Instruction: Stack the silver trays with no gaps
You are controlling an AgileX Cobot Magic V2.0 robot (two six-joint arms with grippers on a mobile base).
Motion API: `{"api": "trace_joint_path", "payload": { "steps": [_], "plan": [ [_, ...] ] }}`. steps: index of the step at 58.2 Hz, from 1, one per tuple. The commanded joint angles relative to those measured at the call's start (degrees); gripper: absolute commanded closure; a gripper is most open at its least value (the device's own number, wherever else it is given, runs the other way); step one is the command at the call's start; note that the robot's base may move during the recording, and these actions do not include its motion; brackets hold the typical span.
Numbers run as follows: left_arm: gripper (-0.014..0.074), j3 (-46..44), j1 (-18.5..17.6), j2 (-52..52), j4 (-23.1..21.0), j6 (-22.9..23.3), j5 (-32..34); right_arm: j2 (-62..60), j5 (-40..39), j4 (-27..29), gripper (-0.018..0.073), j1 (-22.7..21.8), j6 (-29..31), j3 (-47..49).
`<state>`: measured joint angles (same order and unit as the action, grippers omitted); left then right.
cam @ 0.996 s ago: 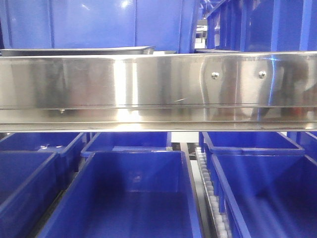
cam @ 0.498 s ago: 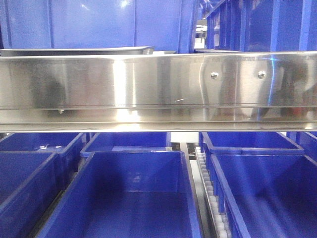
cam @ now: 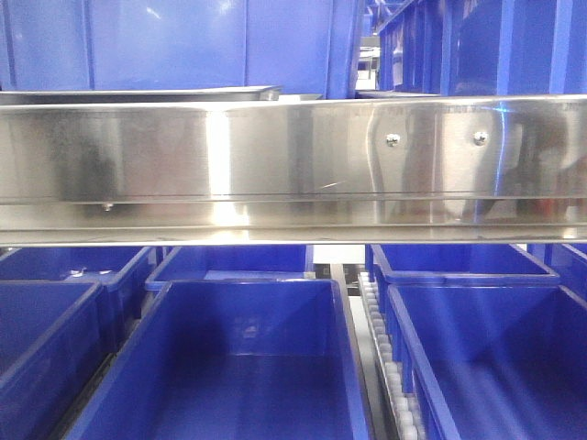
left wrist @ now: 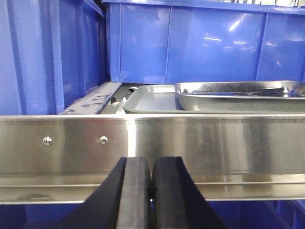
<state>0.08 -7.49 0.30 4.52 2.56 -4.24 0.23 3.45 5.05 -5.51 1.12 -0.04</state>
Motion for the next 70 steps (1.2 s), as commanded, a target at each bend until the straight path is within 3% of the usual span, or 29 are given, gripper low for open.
{"api": "trace_joint_path", "payload": {
  "steps": [1, 70],
  "plan": [
    [0.0606, -0.08, -0.41, -0.3, -0.62, -0.36, -0.43, -0.23, -0.88, 0.18, 0.0638, 0.19, -0.05, 0.04],
    [0.0606, -0.08, -0.15, -0.3, -1.63, -0.36, -0.5, -0.23, -0.88, 0.18, 0.0638, 0.19, -0.05, 0.04]
  ]
}}
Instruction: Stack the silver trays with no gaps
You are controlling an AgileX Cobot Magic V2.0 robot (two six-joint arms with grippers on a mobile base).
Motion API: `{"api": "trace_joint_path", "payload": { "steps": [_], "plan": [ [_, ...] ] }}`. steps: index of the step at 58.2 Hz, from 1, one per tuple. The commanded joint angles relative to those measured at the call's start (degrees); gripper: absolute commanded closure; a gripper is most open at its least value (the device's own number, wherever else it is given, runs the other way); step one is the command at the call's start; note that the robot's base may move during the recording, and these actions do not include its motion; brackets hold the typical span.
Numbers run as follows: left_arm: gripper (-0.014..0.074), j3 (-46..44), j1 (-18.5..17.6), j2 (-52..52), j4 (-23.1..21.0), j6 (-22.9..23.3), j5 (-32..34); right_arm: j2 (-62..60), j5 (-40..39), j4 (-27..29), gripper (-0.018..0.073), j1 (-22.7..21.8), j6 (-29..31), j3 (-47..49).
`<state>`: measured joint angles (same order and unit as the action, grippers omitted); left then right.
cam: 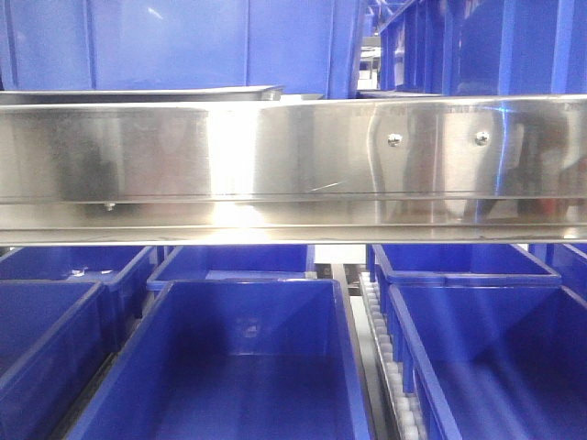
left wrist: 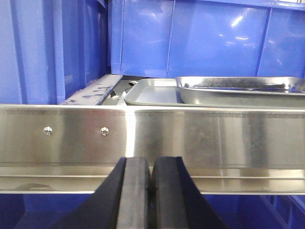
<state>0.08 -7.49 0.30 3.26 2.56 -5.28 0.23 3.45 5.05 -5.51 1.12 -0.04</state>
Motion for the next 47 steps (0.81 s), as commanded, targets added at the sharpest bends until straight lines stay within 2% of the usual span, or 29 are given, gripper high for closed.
{"api": "trace_joint_path", "payload": {
  "steps": [1, 47],
  "plan": [
    [0.0606, -0.08, -0.15, -0.3, -0.37, -0.36, 0.54, -0.23, -0.88, 0.18, 0.0638, 0.19, -0.05, 0.04],
    [0.0606, -0.08, -0.15, -0.3, -0.37, -0.36, 0.54, -0.23, -0.88, 0.18, 0.0638, 0.19, -0.05, 0.04]
  ]
}}
